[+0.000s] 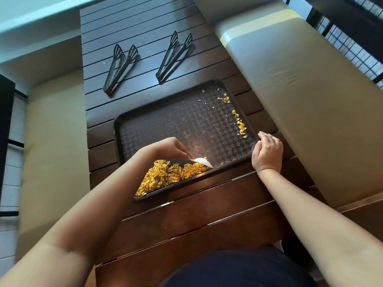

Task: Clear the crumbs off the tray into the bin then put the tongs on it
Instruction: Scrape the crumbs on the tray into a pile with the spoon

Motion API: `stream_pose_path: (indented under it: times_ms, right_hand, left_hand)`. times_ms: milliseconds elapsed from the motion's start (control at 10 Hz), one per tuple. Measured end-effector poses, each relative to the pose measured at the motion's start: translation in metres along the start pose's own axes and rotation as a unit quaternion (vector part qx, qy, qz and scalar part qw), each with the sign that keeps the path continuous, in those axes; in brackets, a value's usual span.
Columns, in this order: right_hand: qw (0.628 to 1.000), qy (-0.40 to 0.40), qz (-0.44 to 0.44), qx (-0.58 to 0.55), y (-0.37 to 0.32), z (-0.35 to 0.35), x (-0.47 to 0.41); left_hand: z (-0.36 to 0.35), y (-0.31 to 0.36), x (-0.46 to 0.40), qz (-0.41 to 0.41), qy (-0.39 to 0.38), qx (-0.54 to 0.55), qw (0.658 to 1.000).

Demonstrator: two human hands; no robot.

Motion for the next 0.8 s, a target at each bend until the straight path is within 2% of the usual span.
stream_pose_path:
  times_ms: [100,200,300,500,600,800]
  right_hand:
    - [1.0,0.002,0.004,0.0,0.001,0.0,0.0]
    - [1.0,0.002,0.009,-0.003,0.002,-0.001,0.0]
    - [1.0,0.004,0.01,-0.003,0.002,-0.002,0.001]
    - [1.0,0.005,0.006,-0.005,0.001,-0.002,-0.001]
    - [1.0,0.007,0.007,-0.001,0.001,-0.001,-0.001]
    - [1.0,0.002,0.0,0.001,0.0,-0.001,0.0]
  left_hand:
    - [0.001,0.011,-0.001,-0.019,0.018,-0.018,0.999]
    - [-0.006,0.037,-0.012,-0.048,0.055,0.008,0.997]
    - [-0.013,0.046,-0.018,-0.038,0.037,0.005,0.999]
    - [0.001,0.036,-0.01,0.006,-0.01,-0.081,0.997]
    - [0.011,0.037,-0.009,0.0,0.004,-0.109,0.994]
    - [-0.003,0.056,-0.026,-0.027,0.116,0.017,0.993]
Point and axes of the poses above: each hand's wrist, its own x-axis away from the middle knuckle, its own z-axis out of the back of the hand, y = z × x, the point moved 2 cm from there along -x, towards the middle knuckle, and after that the axes turned 2 degrees about -z, right-handed, at the moved point
